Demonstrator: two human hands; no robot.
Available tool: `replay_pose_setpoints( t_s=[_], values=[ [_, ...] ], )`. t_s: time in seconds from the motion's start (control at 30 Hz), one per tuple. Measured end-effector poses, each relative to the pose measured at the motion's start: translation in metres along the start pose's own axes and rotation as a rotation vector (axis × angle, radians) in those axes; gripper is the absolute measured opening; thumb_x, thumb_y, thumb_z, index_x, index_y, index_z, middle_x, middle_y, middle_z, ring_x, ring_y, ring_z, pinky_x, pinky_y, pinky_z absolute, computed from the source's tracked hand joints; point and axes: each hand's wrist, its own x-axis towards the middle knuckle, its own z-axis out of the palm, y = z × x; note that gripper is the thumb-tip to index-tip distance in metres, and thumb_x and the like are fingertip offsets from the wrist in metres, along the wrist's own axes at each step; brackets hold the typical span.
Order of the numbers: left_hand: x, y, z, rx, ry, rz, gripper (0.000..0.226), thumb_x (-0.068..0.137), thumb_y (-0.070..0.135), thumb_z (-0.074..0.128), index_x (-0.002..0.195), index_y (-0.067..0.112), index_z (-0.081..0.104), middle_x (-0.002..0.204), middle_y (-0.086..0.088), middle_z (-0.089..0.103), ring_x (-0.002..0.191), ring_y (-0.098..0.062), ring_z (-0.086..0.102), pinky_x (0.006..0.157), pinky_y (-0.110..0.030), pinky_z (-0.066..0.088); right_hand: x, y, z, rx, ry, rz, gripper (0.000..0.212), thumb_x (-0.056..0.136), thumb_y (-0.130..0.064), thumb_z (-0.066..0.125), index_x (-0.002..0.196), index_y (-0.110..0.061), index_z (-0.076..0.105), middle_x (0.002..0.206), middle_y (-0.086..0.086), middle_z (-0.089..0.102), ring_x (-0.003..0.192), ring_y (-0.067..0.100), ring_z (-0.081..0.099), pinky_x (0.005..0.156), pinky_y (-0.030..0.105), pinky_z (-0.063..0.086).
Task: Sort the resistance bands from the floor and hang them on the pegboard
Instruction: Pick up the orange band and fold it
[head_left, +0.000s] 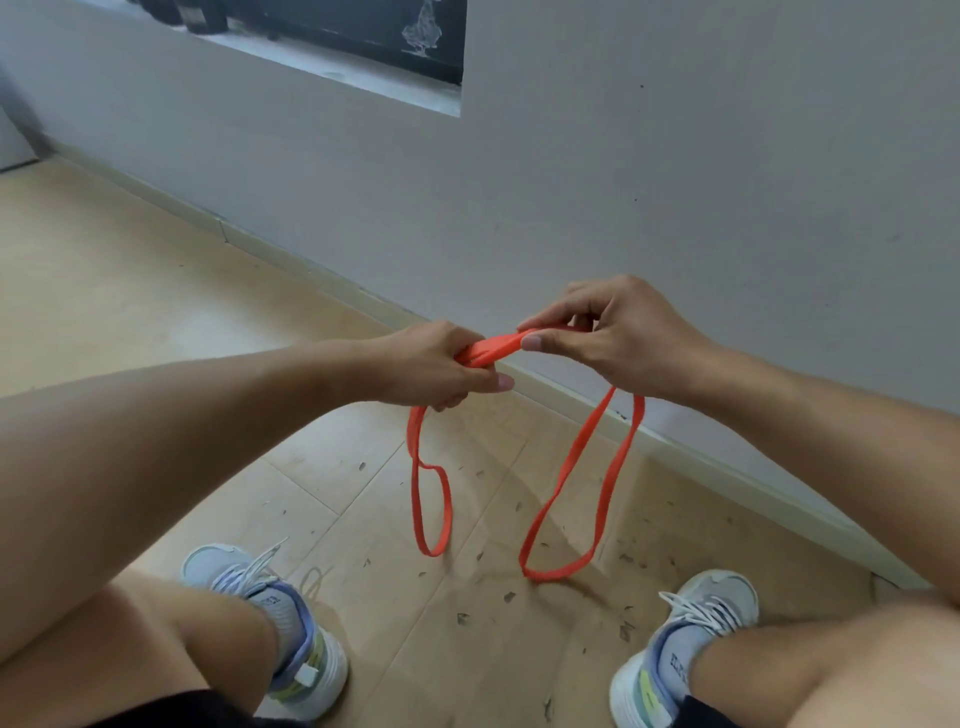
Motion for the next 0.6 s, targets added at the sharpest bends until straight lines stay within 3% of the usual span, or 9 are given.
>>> replay_pose_setpoints(
  t_s=[0.13,0.23,0.33,0.4,0.5,0.6],
  values=[
    [-0.001,0.003,0.002,-0.157,0.0,-0.004,0.032,0.101,0.035,0.058,0.099,0.004,0.064,0.072,-0.002,0.064,0.066,-0.014,0.062,0.073,-0.031,0.055,-0.002,-0.006,0.003,-0.067,0.037,-0.018,0.024,0.089,-0.041,0.071,0.105,-0.025,0.08,0.077,-0.021,0.065,0.069,-0.003,0.056,0.056,0.011,0.042],
    [-0.003,0.007,0.002,-0.332,0.002,0.008,0.023,0.104,0.026,0.054,0.093,0.007,0.063,0.074,-0.001,0.064,0.073,-0.016,0.063,0.08,-0.031,0.052,-0.002,-0.005,0.004,-0.099,0.054,0.007,0.036,0.088,-0.054,0.061,0.105,-0.026,0.078,0.074,-0.017,0.064,0.062,0.006,0.053,0.053,0.017,0.041],
    [-0.003,0.01,0.002,-0.463,0.021,-0.002,0.018,0.104,0.017,0.051,0.097,0.009,0.066,0.086,-0.005,0.07,0.09,-0.02,0.069,0.091,-0.033,0.052,-0.003,-0.006,0.006,-0.115,0.056,-0.009,0.025,0.096,-0.046,0.062,0.104,-0.026,0.075,0.067,-0.01,0.06,0.057,0.01,0.049,0.052,0.026,0.041],
    [-0.003,0.012,0.002,-0.528,0.016,-0.005,0.017,0.103,0.013,0.05,0.101,0.006,0.065,0.094,-0.011,0.072,0.099,-0.025,0.07,0.099,-0.039,0.051,-0.003,-0.009,0.005,-0.125,0.092,-0.041,0.022,0.097,-0.041,0.065,0.104,-0.023,0.076,0.066,-0.015,0.057,0.058,0.006,0.051,0.053,0.016,0.038],
    [-0.003,0.015,0.003,-0.546,-0.012,0.012,0.012,0.101,0.01,0.052,0.101,0.007,0.063,0.099,-0.015,0.072,0.101,-0.026,0.07,0.099,-0.037,0.05,-0.003,-0.016,0.003,-0.127,0.191,-0.129,0.017,0.095,-0.034,0.072,0.104,-0.02,0.077,0.081,-0.02,0.061,0.071,0.002,0.057,0.061,0.012,0.044],
    [0.0,0.016,0.007,-0.56,-0.01,0.009,0.009,0.098,0.003,0.055,0.098,0.008,0.063,0.096,-0.016,0.072,0.097,-0.027,0.071,0.096,-0.035,0.052,0.0,-0.021,0.002,0.031,0.322,-0.137,0.01,0.096,-0.027,0.072,0.105,-0.023,0.073,0.088,-0.012,0.067,0.076,0.007,0.061,0.067,0.018,0.051]
  ],
)
